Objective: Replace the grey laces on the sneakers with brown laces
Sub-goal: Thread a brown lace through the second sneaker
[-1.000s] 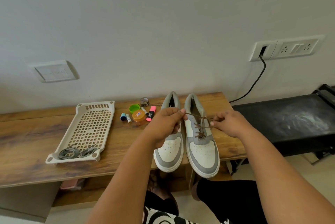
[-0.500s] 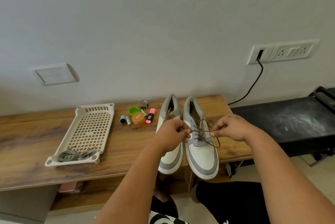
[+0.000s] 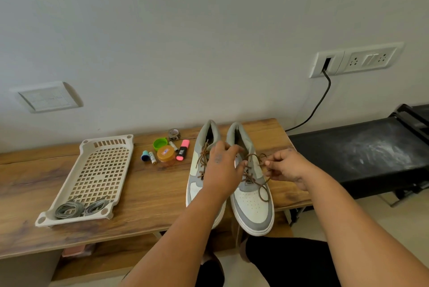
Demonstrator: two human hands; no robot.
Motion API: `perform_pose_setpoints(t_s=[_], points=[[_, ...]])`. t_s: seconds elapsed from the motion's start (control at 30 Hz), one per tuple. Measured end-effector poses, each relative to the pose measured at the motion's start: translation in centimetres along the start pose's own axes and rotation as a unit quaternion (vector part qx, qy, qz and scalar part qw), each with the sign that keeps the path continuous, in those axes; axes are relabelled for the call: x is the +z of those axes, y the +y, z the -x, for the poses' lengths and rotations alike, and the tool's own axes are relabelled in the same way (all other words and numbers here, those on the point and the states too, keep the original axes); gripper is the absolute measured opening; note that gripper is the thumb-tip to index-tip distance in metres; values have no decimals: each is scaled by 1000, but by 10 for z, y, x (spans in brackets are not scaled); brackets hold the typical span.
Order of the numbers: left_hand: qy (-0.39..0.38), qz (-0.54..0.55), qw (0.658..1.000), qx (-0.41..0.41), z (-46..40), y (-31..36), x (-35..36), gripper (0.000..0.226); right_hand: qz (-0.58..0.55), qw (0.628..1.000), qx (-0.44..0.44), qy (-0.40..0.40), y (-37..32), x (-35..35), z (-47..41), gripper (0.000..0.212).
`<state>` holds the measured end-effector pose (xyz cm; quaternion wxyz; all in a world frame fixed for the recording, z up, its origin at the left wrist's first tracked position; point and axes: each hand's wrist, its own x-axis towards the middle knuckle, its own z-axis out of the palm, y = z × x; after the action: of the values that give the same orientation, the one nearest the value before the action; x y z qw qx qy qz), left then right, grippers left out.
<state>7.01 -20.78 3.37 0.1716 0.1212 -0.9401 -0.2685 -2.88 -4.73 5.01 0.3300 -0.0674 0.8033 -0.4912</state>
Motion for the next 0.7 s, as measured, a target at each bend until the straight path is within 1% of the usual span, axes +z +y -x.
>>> perform_pose_setpoints(t_s=[0.07, 0.17, 0.23, 0.27, 0.3, 0.33, 0.37, 0.4, 0.43, 0.5, 0.57, 0.6, 0.63, 0.67, 0.7], points=[[0, -65, 998, 22, -9, 1, 9, 35, -18, 1000, -1, 6, -1, 4, -4, 9], [-27, -128, 991, 8, -15, 3, 18, 31, 10, 999, -29, 45, -6, 14, -7, 8], [-37, -93, 995, -28, -17, 3, 23, 27, 64, 994, -43, 77, -7, 18, -9, 7], [-40, -48, 996, -57, -19, 5, 22, 25, 93, 991, -43, 85, -7, 19, -10, 7], [-48, 22, 994, -94, -19, 7, 19, 23, 112, 989, -39, 84, -7, 19, -10, 8], [-53, 121, 982, -133, -20, 10, 14, 22, 119, 989, -34, 80, -8, 19, -10, 7], [-48, 238, 955, -168, -20, 13, 6, 22, 118, 990, -28, 75, -8, 19, -9, 7], [-36, 354, 914, -196, -19, 18, -5, 25, 114, 990, -26, 73, -9, 18, -8, 7], [-21, 438, 872, -218, -18, 22, -16, 29, 110, 991, -27, 74, -9, 18, -6, 7], [14, 544, 804, -239, -16, 21, -38, 40, 107, 991, -33, 79, -11, 18, -4, 6], [52, 626, 741, -238, -16, 7, -53, 51, 96, 992, -32, 74, -10, 21, -5, 6], [64, 651, 718, -237, -16, -1, -59, 55, 92, 993, -28, 70, -10, 22, -5, 7], [69, 661, 710, -234, -16, -7, -65, 57, 92, 993, -26, 69, -9, 23, -7, 7], [75, 640, 727, -236, -14, -13, -70, 57, 96, 993, -28, 69, -8, 24, -8, 7], [77, 587, 770, -239, -13, -18, -70, 52, 102, 992, -34, 69, -7, 25, -10, 6]])
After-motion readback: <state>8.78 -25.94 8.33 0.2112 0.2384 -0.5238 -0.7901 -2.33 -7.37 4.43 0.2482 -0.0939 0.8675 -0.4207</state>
